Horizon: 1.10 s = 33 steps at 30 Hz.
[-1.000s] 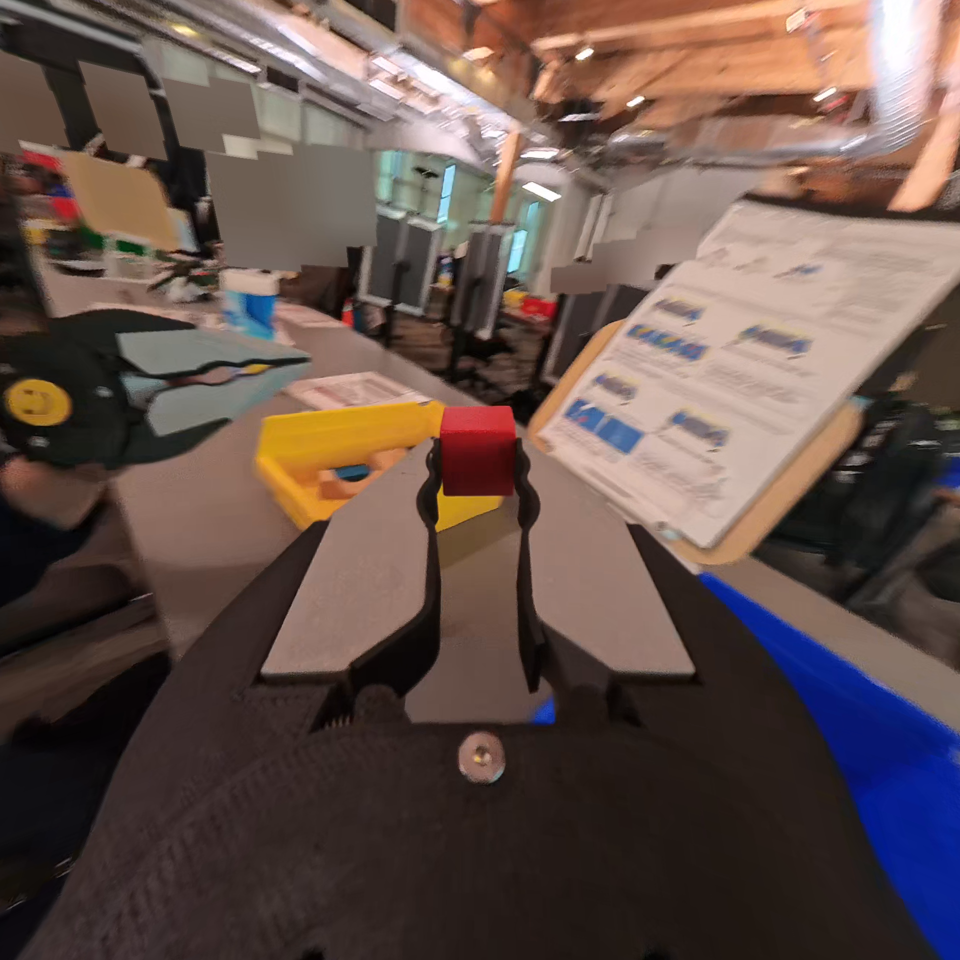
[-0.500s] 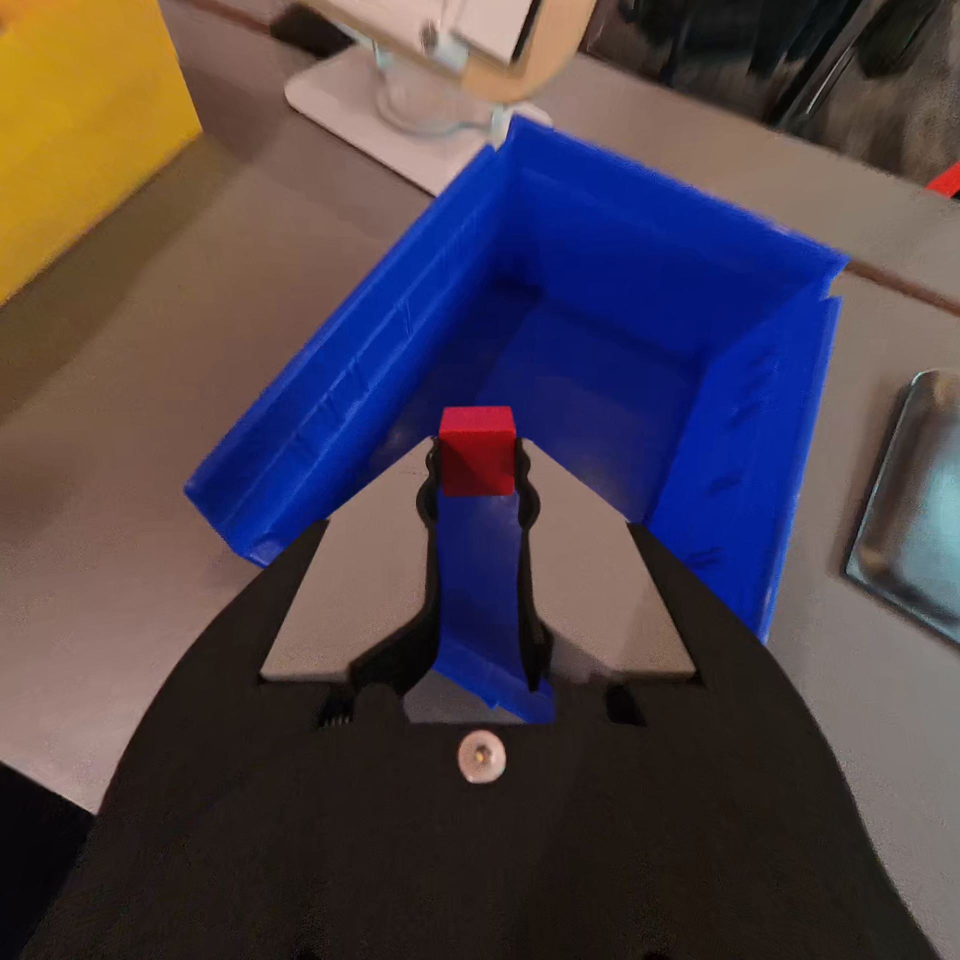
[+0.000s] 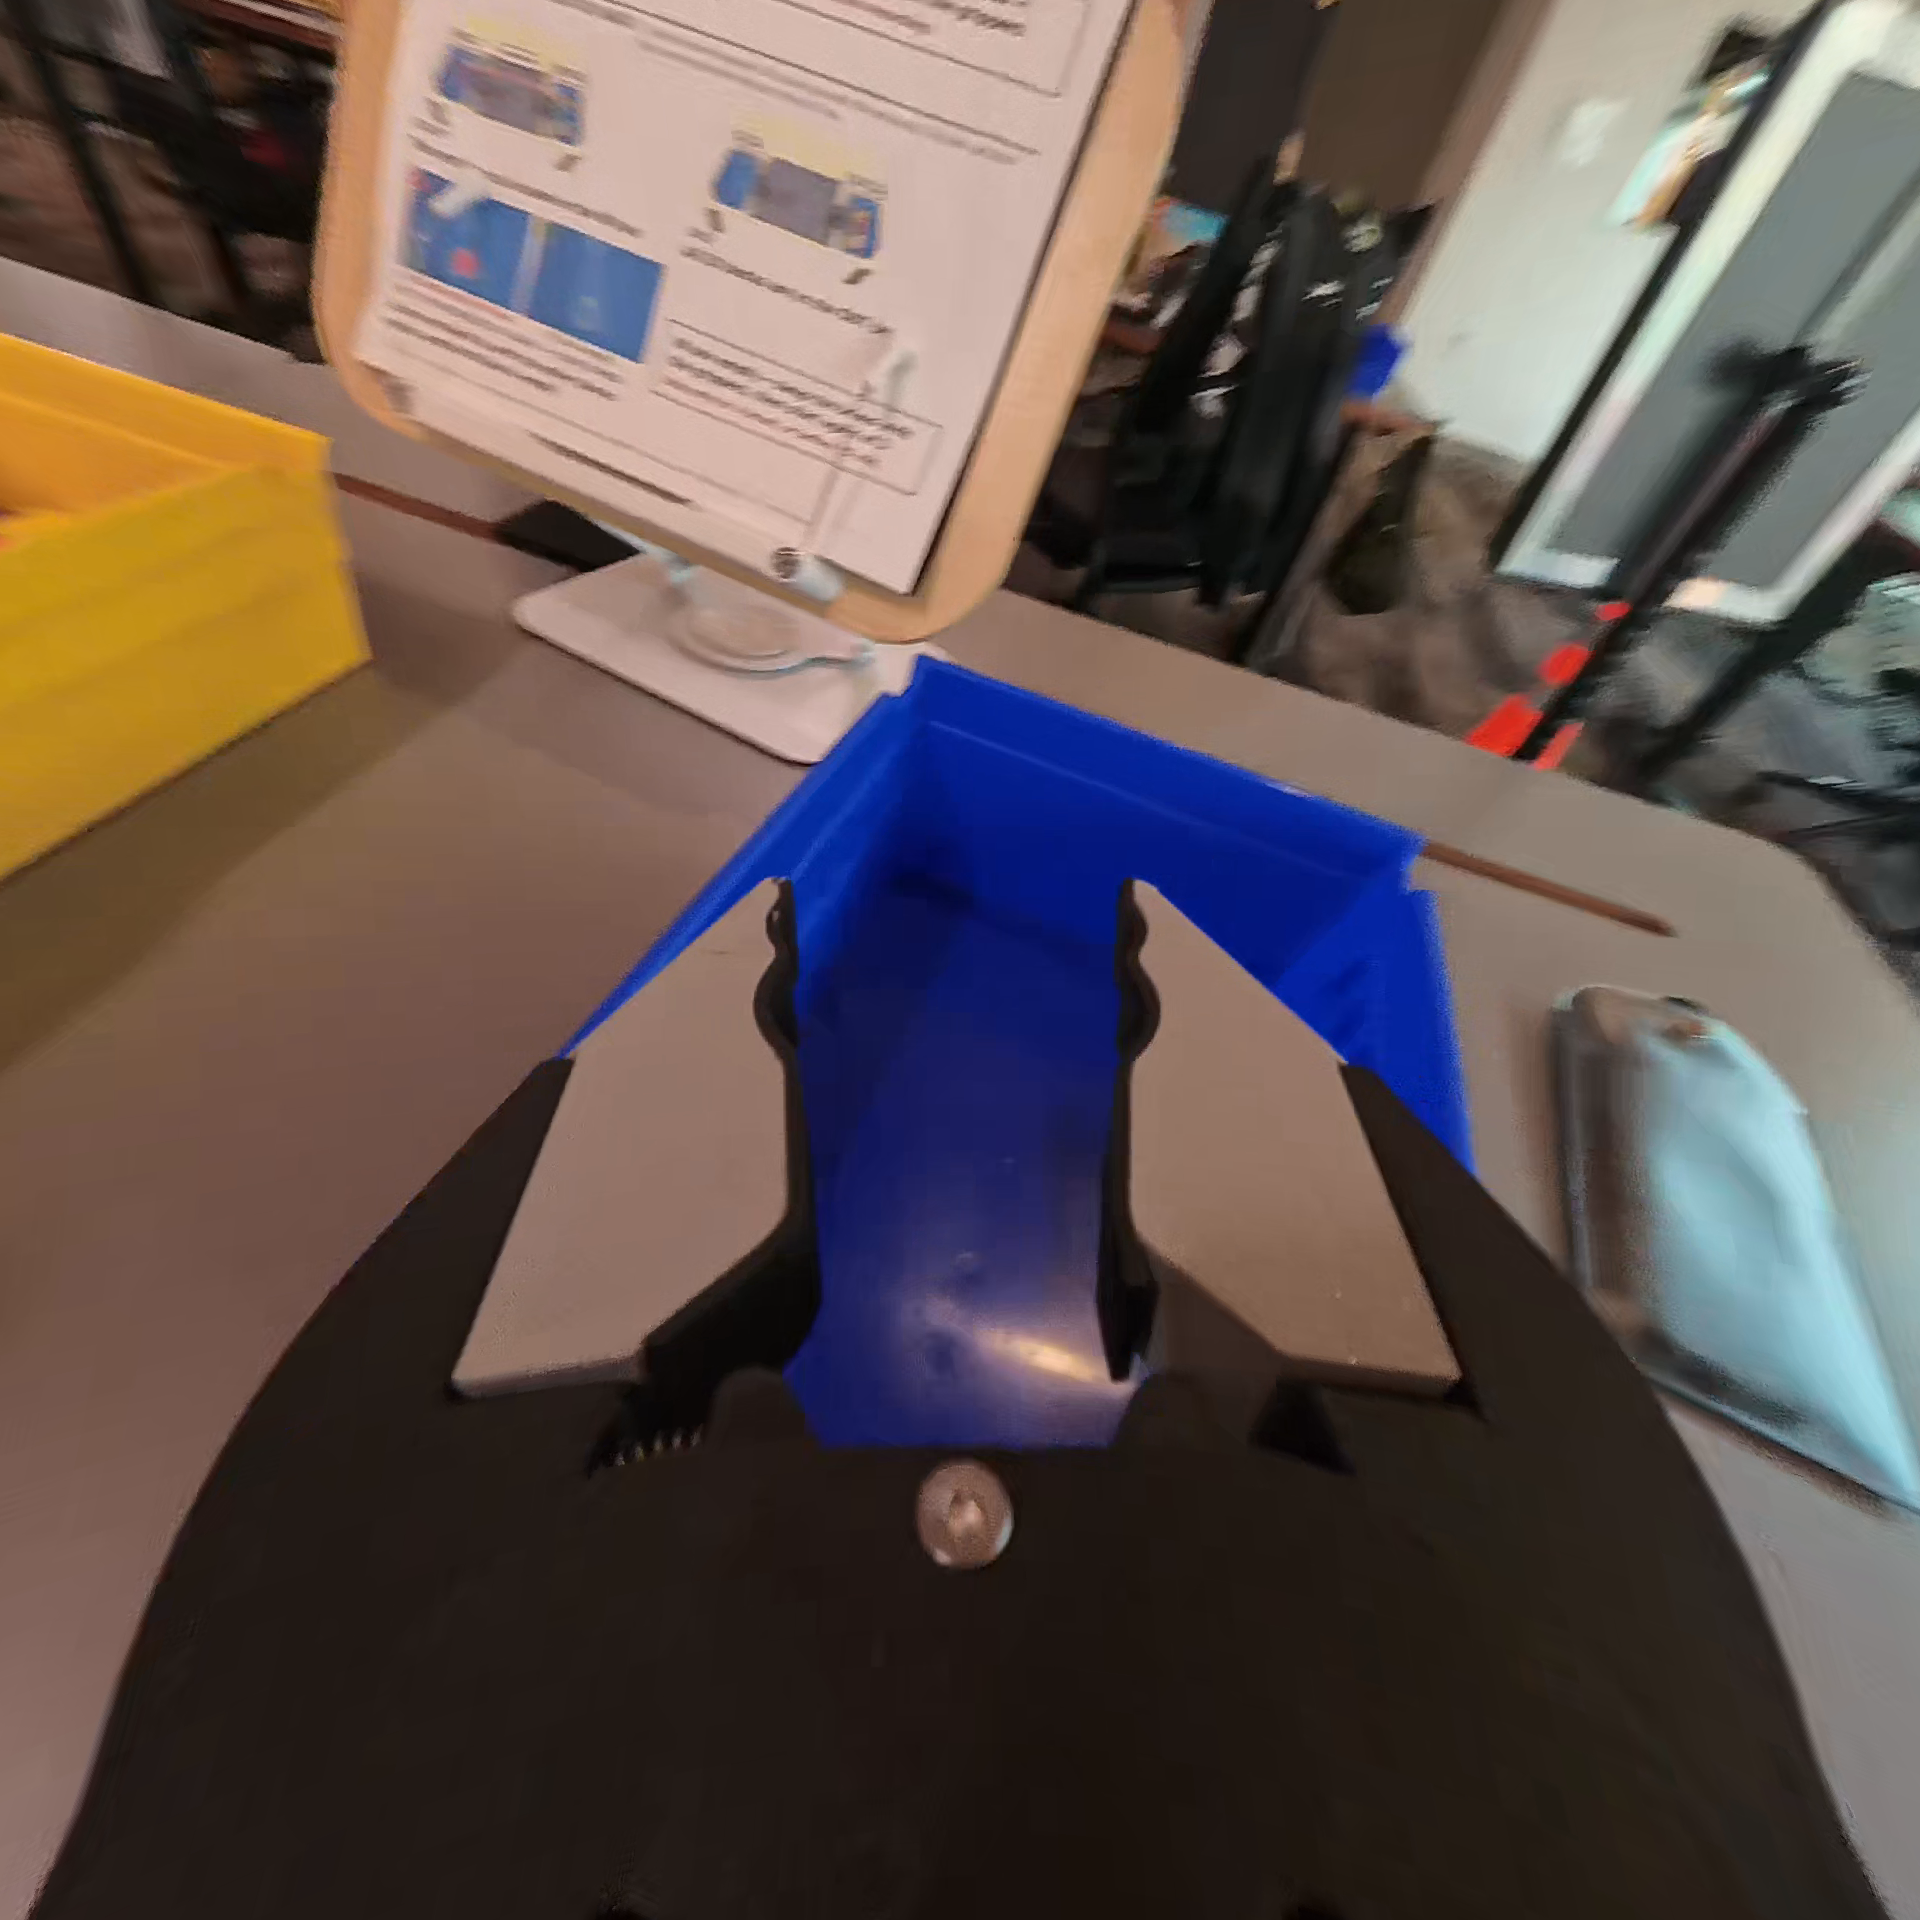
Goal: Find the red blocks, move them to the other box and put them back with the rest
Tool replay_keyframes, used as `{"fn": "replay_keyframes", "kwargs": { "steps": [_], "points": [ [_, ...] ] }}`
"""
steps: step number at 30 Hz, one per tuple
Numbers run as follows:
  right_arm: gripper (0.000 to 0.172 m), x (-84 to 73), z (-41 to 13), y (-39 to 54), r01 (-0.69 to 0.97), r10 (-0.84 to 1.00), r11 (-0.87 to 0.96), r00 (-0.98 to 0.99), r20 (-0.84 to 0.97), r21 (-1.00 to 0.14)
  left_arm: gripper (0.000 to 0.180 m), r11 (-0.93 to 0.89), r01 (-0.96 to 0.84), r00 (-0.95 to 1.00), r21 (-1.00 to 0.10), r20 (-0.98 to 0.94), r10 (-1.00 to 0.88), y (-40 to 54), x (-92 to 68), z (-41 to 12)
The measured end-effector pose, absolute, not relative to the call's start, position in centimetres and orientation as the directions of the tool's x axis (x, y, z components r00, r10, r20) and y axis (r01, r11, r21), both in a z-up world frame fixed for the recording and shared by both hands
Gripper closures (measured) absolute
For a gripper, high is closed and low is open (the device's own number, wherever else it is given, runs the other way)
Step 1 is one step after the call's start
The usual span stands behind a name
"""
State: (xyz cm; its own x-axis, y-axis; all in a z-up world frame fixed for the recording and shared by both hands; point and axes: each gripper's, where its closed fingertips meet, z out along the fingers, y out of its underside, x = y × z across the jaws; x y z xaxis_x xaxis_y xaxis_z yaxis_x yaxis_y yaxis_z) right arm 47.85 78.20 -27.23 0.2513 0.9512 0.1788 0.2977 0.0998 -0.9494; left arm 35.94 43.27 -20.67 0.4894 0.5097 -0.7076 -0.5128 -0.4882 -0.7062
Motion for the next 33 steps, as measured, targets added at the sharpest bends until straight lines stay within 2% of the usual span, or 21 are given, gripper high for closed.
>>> {"fn": "replay_keyframes", "kwargs": {
  "steps": [4, 10, 14, 16, 19, 22, 27, 29, 33],
  "points": [
    [0.110, 50.0, -25.0, 77.8, 0.254, 0.960, 0.096, 0.230, 0.157, -0.962, 0.180, -0.512, -0.511, 0.465, -0.691, -0.723, 0.511, 43.0, 35.8, -20.7],
    [0.126, 52.5, -20.4, 75.7, 0.099, 0.962, 0.133, 0.226, 0.152, -0.986, 0.180, -0.506, -0.422, 0.555, -0.752, -0.656, 0.512, 43.0, 34.7, -22.0],
    [0.126, 53.0, -18.7, 73.7, 0.022, 0.972, 0.142, 0.185, 0.143, -0.990, 0.173, -0.500, -0.225, 0.735, -0.836, -0.483, 0.477, 43.3, 33.1, -25.5],
    [0.138, 52.9, -18.3, 72.4, -0.009, 0.986, 0.119, 0.121, 0.117, -0.993, 0.169, -0.480, -0.126, 0.812, -0.868, -0.369, 0.453, 43.6, 32.3, -27.3],
    [0.138, 52.7, -18.3, 70.8, -0.012, 0.998, 0.065, 0.027, 0.064, -0.998, 0.161, -0.453, -0.016, 0.852, -0.892, -0.249, 0.461, 43.4, 30.7, -29.0],
    [0.134, 52.2, -19.0, 70.6, 0.024, 0.997, 0.073, 0.022, 0.073, -0.997, 0.142, -0.523, 0.104, 0.865, -0.846, -0.182, 0.467, 43.1, 29.0, -32.3],
    [0.134, 51.4, -19.7, 69.8, 0.053, 0.995, 0.102, 0.019, 0.103, -0.993, 0.144, -0.647, 0.249, 0.911, -0.721, -0.053, 0.409, 43.6, 29.0, -38.1],
    [0.135, 51.1, -19.9, 69.5, 0.063, 0.993, 0.118, 0.020, 0.119, -0.991, 0.130, -0.672, 0.296, 0.924, -0.679, 0.023, 0.383, 44.2, 29.6, -39.6],
    [0.136, 50.7, -20.6, 68.9, 0.092, 0.990, 0.138, 0.013, 0.139, -0.986, 0.117, -0.687, 0.369, 0.920, -0.626, 0.141, 0.365, 45.3, 29.7, -40.6]
  ]
}}
